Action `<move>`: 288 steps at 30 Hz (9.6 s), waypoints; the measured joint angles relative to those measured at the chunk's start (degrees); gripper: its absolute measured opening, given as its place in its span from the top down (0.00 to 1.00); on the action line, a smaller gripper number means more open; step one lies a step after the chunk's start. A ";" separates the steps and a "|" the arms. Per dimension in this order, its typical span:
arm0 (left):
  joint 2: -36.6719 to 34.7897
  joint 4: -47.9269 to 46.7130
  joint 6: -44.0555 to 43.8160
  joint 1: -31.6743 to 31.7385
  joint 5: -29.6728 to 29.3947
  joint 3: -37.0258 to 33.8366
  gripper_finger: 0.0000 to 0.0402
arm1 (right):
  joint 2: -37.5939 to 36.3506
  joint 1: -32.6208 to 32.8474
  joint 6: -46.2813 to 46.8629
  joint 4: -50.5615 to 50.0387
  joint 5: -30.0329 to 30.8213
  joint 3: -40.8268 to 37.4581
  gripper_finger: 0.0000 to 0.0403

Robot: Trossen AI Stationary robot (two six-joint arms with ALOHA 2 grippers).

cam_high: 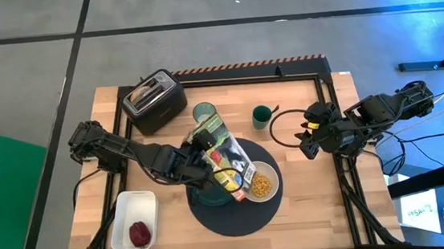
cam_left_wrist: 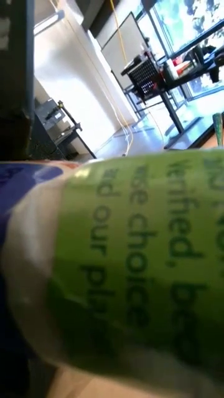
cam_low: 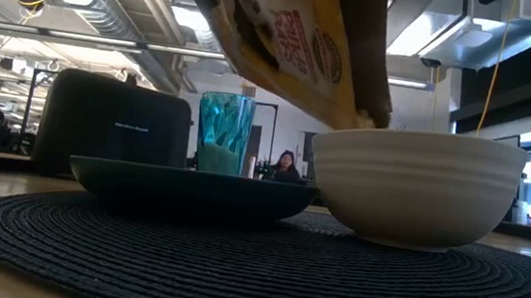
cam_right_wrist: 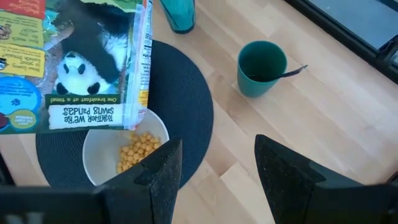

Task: Arrange a breakfast setting
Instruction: Pour the cereal from the yellow cereal box into the white bowl

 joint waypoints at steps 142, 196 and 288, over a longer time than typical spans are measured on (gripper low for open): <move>-2.89 -8.01 -56.19 -3.39 24.87 -4.66 0.58 | -2.55 -0.11 -5.75 14.04 6.11 0.02 0.52; -31.56 99.61 -52.71 19.79 54.89 -52.15 0.59 | -1.26 -20.41 -37.65 78.91 -31.32 -14.27 0.24; -37.60 79.63 -64.32 21.38 47.04 -48.43 0.14 | -21.77 -18.12 -10.35 49.58 36.86 -59.12 0.82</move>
